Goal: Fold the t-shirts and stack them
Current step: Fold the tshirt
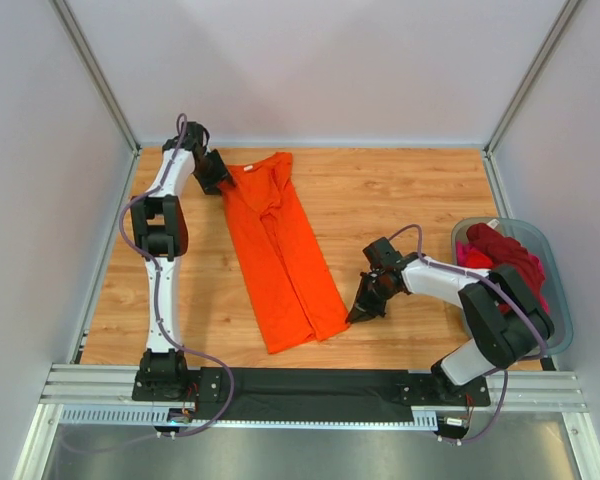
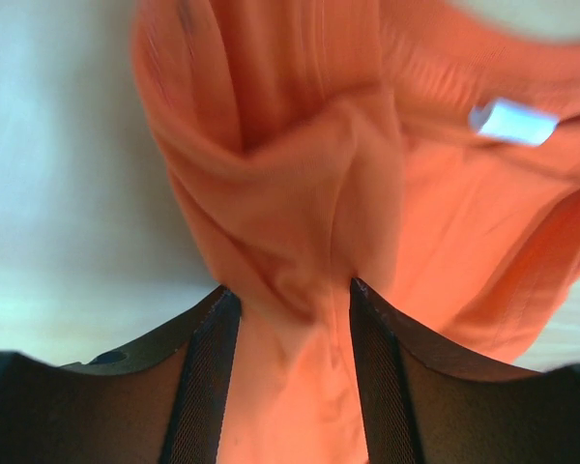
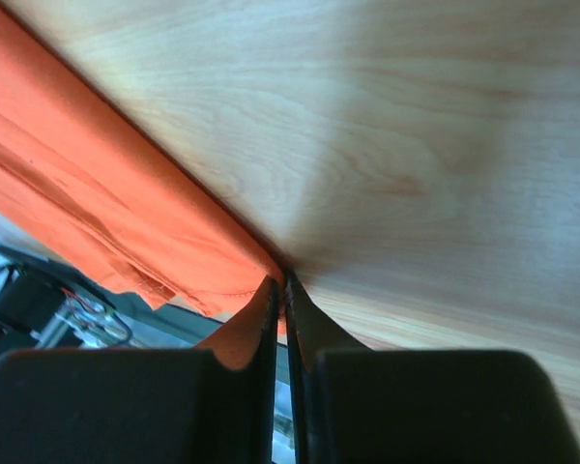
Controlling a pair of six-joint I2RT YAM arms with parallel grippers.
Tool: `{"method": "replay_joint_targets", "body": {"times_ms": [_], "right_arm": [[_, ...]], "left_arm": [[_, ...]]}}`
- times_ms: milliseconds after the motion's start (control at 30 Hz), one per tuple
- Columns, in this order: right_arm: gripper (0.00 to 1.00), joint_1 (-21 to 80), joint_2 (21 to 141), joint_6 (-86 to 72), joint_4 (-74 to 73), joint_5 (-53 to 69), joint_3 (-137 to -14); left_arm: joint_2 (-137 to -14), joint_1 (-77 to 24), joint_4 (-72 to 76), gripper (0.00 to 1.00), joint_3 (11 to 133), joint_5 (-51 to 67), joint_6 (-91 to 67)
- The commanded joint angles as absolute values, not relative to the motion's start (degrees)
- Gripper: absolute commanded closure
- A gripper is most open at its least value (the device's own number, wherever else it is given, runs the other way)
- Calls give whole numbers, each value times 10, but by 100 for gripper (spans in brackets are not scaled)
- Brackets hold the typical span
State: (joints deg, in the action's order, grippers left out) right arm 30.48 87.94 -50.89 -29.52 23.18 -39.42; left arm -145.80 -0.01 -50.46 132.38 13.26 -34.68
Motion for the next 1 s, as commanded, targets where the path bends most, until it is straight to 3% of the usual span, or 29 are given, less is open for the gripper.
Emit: {"method": "replay_joint_targets", "body": {"times_ms": [0,100,367,600,767,967], "right_arm": [[92,332,868,-605,-267,171,-429],[85,359,891,-607,-305,158,-485],[75,383,927,-553,-407,154,-547],[66,382,935,-460,-494,120,-588],[63,381,940,-404,-454,157,-562],[62,376,963,-382,-421,179,-556]], "left_arm": [[-1524,18,-439,43,1394,170,-360],[-1514,33,-439,41,1402,199,-369],[-1318,18,-516,42,1194,155,-333],[-1087,-74,-555,41,890,122,-343],[-921,-145,-498,40,661,150,-413],[-814,-221,-431,37,495,186,-507]]}}
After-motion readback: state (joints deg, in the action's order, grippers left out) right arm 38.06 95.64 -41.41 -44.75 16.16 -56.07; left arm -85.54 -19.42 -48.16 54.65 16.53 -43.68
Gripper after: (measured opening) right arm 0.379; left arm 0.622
